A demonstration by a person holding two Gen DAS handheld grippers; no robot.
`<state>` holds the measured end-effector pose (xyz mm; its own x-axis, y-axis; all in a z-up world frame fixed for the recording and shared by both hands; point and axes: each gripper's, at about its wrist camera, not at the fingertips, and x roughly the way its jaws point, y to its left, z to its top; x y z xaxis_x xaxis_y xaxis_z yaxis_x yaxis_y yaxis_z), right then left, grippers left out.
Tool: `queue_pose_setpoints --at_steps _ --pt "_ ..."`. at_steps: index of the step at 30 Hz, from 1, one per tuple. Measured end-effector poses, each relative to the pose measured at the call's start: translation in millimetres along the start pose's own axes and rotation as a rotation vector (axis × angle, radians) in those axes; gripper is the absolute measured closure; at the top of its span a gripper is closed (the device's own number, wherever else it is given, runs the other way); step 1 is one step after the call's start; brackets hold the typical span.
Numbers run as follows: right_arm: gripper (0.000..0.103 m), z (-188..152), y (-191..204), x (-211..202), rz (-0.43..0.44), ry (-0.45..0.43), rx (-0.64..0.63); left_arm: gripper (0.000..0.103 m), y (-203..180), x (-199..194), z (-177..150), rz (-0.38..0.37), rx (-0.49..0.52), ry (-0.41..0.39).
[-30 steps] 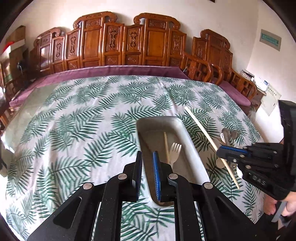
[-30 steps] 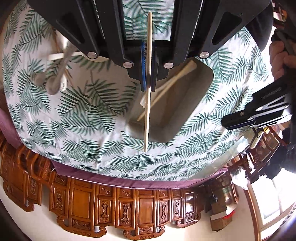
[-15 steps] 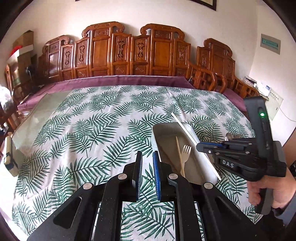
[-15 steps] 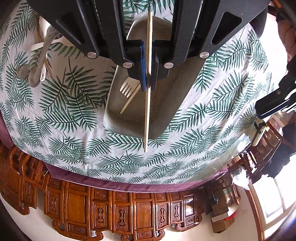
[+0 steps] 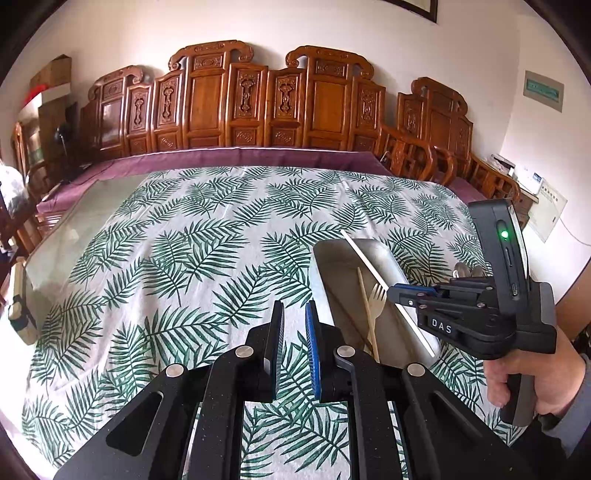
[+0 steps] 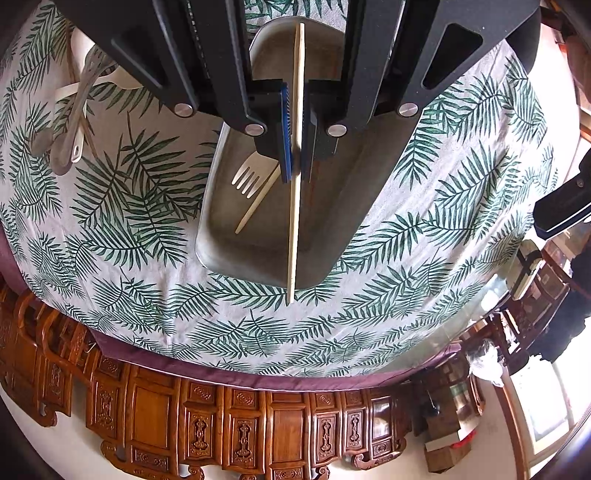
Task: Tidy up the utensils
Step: 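Lower the held chopstick into the grey tray and open the right tool while the left tool withdraws, then grasp a fork from the utensil pile with the left tool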
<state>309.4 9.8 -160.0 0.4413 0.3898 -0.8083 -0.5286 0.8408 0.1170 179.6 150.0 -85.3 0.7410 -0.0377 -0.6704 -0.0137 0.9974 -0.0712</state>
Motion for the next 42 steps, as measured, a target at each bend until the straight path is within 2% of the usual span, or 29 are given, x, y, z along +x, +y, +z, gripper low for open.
queue_pose_setpoints --at_steps 9,17,25,31,36,42 --pt "0.096 -2.2 -9.5 -11.7 0.019 -0.007 0.000 0.092 -10.6 -0.9 -0.6 -0.017 0.017 0.000" --pt "0.096 -19.7 -38.1 -61.3 0.034 -0.037 -0.028 0.092 -39.8 -3.2 1.9 -0.054 0.041 0.008" --pt "0.096 -50.0 -97.6 -123.1 0.002 -0.057 0.017 0.092 -90.2 -5.8 6.3 -0.094 0.127 0.022" --pt "0.096 -71.7 -145.3 -156.4 -0.053 -0.065 0.063 0.092 -136.2 1.5 10.8 -0.184 0.164 0.054" --pt "0.087 -89.8 -171.2 -161.4 -0.065 -0.061 0.120 0.092 -168.9 19.4 14.6 -0.234 0.204 0.088" --pt "0.087 -108.9 -190.2 -147.7 -0.064 -0.037 0.169 0.092 -198.3 48.4 19.6 -0.262 0.238 0.133"
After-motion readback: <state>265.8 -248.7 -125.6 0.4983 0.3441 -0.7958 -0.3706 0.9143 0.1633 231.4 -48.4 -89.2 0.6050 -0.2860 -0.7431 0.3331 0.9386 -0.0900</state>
